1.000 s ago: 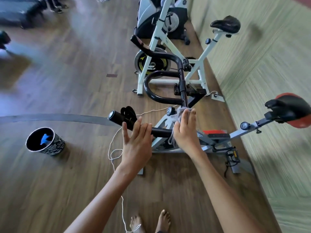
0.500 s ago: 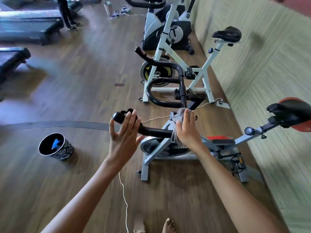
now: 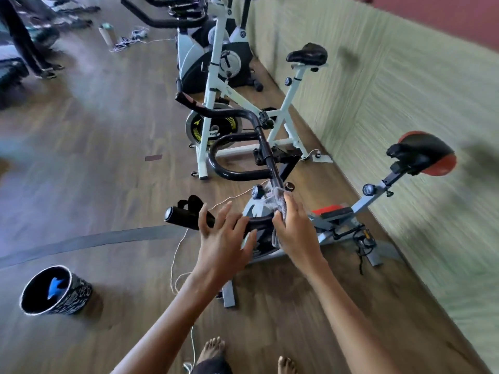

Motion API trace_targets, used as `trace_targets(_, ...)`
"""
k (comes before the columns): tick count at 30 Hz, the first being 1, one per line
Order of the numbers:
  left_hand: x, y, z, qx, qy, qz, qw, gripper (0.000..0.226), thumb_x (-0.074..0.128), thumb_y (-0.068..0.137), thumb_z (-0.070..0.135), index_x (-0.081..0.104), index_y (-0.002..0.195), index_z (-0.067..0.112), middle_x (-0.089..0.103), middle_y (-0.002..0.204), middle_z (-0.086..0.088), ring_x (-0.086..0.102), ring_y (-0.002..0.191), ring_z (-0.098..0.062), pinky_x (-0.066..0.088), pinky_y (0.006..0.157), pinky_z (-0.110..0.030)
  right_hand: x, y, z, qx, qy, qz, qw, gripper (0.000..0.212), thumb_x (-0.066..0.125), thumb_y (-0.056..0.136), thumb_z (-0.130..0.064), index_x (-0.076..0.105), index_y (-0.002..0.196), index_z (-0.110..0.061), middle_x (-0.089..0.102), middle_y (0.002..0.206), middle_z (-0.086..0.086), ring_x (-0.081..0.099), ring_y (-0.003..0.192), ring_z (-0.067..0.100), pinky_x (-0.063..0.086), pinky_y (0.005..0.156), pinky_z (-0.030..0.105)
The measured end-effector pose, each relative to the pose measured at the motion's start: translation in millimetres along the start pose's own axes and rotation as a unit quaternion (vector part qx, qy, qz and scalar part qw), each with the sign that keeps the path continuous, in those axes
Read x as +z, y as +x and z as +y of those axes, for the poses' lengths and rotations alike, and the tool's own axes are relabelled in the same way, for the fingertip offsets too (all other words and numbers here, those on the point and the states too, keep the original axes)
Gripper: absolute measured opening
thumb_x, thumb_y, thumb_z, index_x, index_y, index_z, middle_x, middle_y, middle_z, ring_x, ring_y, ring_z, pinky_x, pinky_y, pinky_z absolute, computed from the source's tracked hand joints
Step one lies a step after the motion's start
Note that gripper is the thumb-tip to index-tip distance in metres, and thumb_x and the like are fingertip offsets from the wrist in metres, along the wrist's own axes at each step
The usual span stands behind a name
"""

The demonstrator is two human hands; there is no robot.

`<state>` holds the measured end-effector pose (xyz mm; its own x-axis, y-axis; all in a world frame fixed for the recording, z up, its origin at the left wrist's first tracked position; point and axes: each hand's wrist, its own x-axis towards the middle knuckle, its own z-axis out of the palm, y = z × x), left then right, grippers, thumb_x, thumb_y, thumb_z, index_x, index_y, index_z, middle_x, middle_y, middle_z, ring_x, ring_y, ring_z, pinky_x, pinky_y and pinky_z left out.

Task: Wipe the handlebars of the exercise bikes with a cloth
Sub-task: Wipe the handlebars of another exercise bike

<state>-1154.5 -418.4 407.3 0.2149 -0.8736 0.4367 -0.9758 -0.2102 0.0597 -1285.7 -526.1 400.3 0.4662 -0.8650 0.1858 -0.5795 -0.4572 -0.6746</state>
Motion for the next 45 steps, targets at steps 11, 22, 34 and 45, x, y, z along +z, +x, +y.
trace_targets(11,18.1,16.2,28.2,0.361,-0.258,-0.108,0.89,0.032,0.042,0.093,0.04,0.067,0.094,0.02,0.066,0.097,0.004,0.062,0.101,-0.02,0.025,0.108,-0.043,-29.9,-152.0,-25.2,0.346,-0.084,0.255,0.899,0.042,0.055,0.096,-0.02,0.05,0.137,-0.01,0.065,0.11,0.016,0.063,0.096,0.035,0.044,0.07,0.034)
trace_targets(22,-57.0,-138.9,149.1,0.641,-0.413,-0.238,0.602,0.039,0.038,0.09,0.045,0.068,0.104,0.024,0.066,0.101,0.009,0.061,0.104,-0.014,0.02,0.111,-0.039,-38.1,-381.1,-233.1,0.581,-0.328,0.444,0.597,0.037,0.054,0.095,-0.023,0.052,0.133,-0.021,0.063,0.119,0.001,0.066,0.089,0.022,0.053,0.059,0.034)
trace_targets(34,-126.3,-217.6,222.3,0.723,-0.399,-0.261,0.5,0.048,0.025,0.095,0.041,0.06,0.12,0.02,0.059,0.123,0.001,0.047,0.124,-0.016,0.013,0.115,-0.041,-8.3,-449.4,-224.8,0.589,-0.275,0.545,0.53,0.043,0.047,0.1,-0.028,0.041,0.142,-0.02,0.052,0.133,0.0,0.059,0.108,0.021,0.056,0.078,0.044)
trace_targets(45,-76.4,-210.4,286.6,0.788,-0.387,-0.261,0.4,0.064,0.018,0.091,0.055,0.058,0.124,0.019,0.054,0.133,-0.001,0.043,0.132,-0.019,0.018,0.115,-0.048,-17.8,-421.5,-170.5,0.648,-0.313,0.616,0.32,0.029,0.046,0.099,-0.027,0.052,0.125,-0.017,0.055,0.124,0.004,0.05,0.089,-0.004,0.038,0.071,0.019)
